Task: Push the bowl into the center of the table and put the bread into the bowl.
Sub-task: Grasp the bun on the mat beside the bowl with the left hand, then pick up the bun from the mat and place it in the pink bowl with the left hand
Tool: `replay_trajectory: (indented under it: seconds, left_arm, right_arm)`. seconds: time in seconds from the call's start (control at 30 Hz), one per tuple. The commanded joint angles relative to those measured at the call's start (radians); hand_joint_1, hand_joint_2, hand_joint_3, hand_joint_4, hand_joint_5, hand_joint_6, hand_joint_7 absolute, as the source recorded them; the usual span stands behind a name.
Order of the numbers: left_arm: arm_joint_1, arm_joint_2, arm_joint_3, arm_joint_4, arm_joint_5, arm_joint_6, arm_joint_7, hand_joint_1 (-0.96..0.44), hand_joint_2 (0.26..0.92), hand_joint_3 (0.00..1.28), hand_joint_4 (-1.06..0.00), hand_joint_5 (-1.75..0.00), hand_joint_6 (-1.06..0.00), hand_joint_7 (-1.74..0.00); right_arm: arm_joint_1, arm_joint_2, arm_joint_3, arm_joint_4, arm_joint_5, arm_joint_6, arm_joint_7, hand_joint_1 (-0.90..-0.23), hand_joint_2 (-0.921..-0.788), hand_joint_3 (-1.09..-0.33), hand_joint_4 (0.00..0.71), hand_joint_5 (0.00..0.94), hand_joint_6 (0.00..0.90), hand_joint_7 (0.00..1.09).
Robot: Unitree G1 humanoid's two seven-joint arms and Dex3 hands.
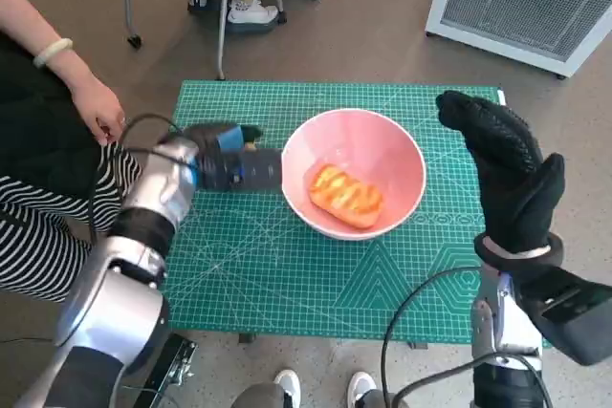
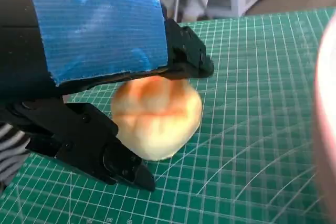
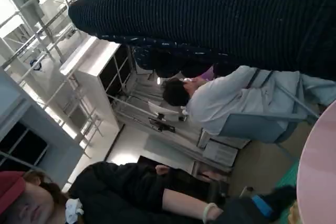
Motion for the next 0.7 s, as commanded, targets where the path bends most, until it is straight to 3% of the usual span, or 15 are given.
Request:
replay_trajectory:
  seconds: [0.03, 0.1, 0.23, 0.7]
  left_arm:
    - [0.020, 0.014, -0.036, 0.014, 0.042, -0.038, 0.075, -0.01, 0.896, 0.07, -0.71, -0.89, -0.62, -0.79]
    - [0.022, 0.018, -0.047, 0.016, 0.053, -0.046, 0.100, 0.00, 0.908, 0.07, -0.70, -1.08, -0.62, -0.92]
    - [0.022, 0.022, -0.056, 0.020, 0.065, -0.052, 0.120, 0.00, 0.917, 0.07, -0.69, -1.22, -0.63, -1.01]
    - [0.011, 0.043, -0.036, 0.022, 0.046, -0.044, 0.113, 0.00, 0.920, 0.05, -0.70, -1.23, -0.66, -1.05]
  right_arm:
    - [0.025, -0.007, -0.005, -0.008, -0.003, 0.021, -0.011, -0.691, -0.921, -0.678, 0.162, 0.000, 0.074, 0.43]
    - [0.024, -0.006, -0.006, -0.005, -0.005, 0.020, -0.012, -0.691, -0.921, -0.678, 0.162, 0.000, 0.074, 0.43]
    - [0.024, -0.005, -0.006, -0.001, -0.007, 0.018, -0.013, -0.691, -0.921, -0.677, 0.162, 0.000, 0.074, 0.43]
    - [0.013, -0.002, -0.003, 0.013, -0.012, 0.019, -0.017, -0.691, -0.921, -0.676, 0.162, 0.000, 0.075, 0.43]
